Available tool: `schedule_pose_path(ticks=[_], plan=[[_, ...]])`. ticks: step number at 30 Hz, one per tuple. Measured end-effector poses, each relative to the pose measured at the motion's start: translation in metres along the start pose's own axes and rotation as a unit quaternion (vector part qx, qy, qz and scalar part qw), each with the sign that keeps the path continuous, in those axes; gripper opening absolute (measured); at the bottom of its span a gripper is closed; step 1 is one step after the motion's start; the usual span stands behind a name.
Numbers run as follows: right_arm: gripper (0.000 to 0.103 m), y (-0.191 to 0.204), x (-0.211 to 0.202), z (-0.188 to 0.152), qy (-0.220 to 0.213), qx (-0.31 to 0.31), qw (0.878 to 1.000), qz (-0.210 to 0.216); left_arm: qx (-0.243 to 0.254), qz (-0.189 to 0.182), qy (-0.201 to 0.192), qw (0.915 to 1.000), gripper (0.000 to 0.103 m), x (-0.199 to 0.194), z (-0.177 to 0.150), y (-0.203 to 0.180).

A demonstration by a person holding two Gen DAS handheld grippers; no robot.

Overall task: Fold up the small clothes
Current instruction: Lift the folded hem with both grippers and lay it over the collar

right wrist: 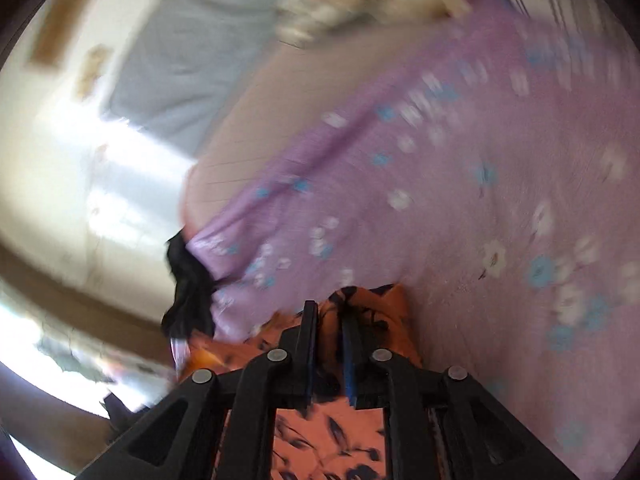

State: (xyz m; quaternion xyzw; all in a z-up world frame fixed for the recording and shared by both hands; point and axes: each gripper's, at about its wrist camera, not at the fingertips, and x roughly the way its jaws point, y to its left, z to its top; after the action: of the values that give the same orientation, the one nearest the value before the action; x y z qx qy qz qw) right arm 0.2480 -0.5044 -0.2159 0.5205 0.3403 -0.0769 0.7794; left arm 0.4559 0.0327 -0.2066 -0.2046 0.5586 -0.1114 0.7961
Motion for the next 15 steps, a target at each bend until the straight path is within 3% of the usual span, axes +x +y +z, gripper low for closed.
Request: schedule_pose_path(ticks=[2, 4, 5, 6, 8, 9, 12, 15], plan=[[0.026, -0.022, 0.020, 0.003, 0.014, 0.041, 0.999, -0.019, -0.032, -0.035, -0.020, 0.9987, 0.012, 0.002, -0.007, 0.016], [0.030, -0.036, 0.015, 0.006, 0.004, 0.059, 0.998, 0.014, -0.042, -0.065, -0.038, 0.9962, 0.012, -0.008, -0.010, 0.025], [0.041, -0.038, 0.008, 0.007, -0.009, 0.059, 0.998, 0.015, -0.047, -0.077, -0.047, 0.9948, 0.012, -0.016, -0.011, 0.030], [0.062, -0.042, -0.008, 0.010, -0.039, 0.060, 0.997, 0.023, -0.059, -0.085, -0.066, 0.9925, 0.014, -0.028, -0.013, 0.036], [0.080, -0.047, -0.039, 0.012, -0.095, 0.073, 0.992, 0.039, -0.082, -0.049, -0.123, 0.9878, 0.043, -0.061, -0.020, 0.046], [0.080, -0.047, -0.057, 0.012, -0.120, 0.079, 0.988, 0.051, -0.088, -0.041, -0.142, 0.9851, 0.063, -0.073, -0.026, 0.049], [0.080, -0.020, -0.075, 0.007, -0.095, 0.021, 0.995, 0.031, -0.079, -0.009, -0.178, 0.9808, 0.066, -0.111, -0.055, 0.043], [0.079, 0.028, -0.058, -0.025, -0.031, -0.089, 0.995, -0.015, -0.017, 0.038, -0.143, 0.9888, 0.070, -0.119, -0.103, 0.012]])
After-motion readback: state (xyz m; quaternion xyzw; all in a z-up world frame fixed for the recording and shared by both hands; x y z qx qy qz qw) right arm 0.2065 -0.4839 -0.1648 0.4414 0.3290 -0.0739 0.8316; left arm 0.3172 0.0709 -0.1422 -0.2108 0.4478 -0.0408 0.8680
